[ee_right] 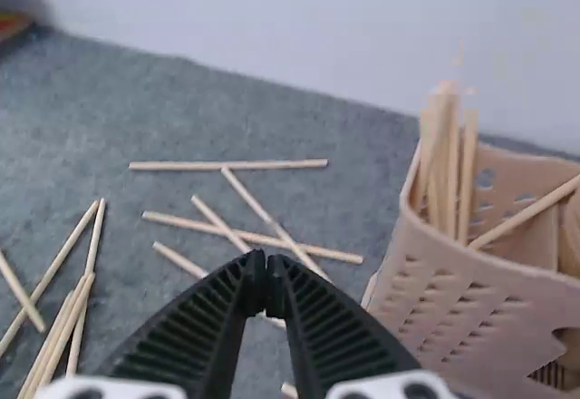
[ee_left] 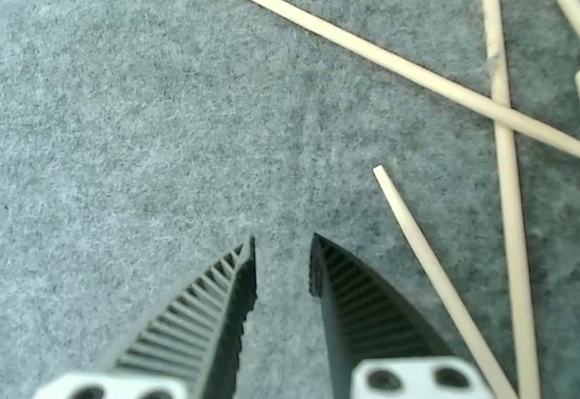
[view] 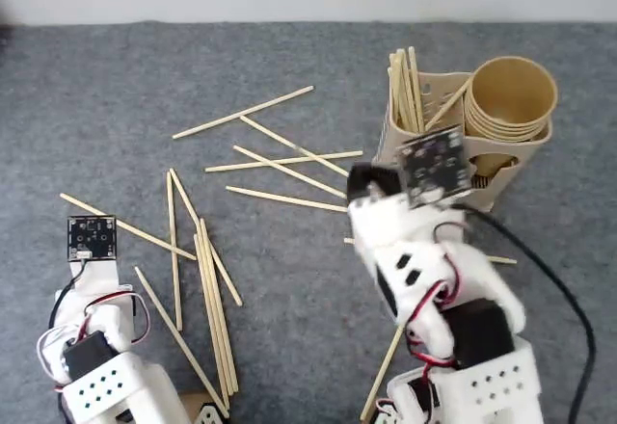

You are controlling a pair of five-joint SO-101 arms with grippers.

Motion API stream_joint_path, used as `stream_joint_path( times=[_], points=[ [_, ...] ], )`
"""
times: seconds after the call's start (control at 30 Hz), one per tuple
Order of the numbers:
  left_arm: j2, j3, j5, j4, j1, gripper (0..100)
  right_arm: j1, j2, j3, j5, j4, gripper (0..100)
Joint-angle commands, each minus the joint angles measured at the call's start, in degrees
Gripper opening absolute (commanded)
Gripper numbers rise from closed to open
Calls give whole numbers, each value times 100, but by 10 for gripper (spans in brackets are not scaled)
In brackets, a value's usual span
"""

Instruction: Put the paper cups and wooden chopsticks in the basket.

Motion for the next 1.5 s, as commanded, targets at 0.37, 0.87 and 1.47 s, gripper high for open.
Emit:
stream_joint_path(
  times=[0.37, 0.87, 1.47],
  points=[
    [-9, -2202, -9, 2013, 1345, 94, -435, -2255, 3051, -730, 119, 9],
    [2971, -3468, 343, 2207, 2505, 94, -426, -3899, 4501, -949, 31, 9],
    [5793, -4409, 1196, 686, 2611, 203, -426, -3916, 4677, -1169, -4, 9]
  ],
)
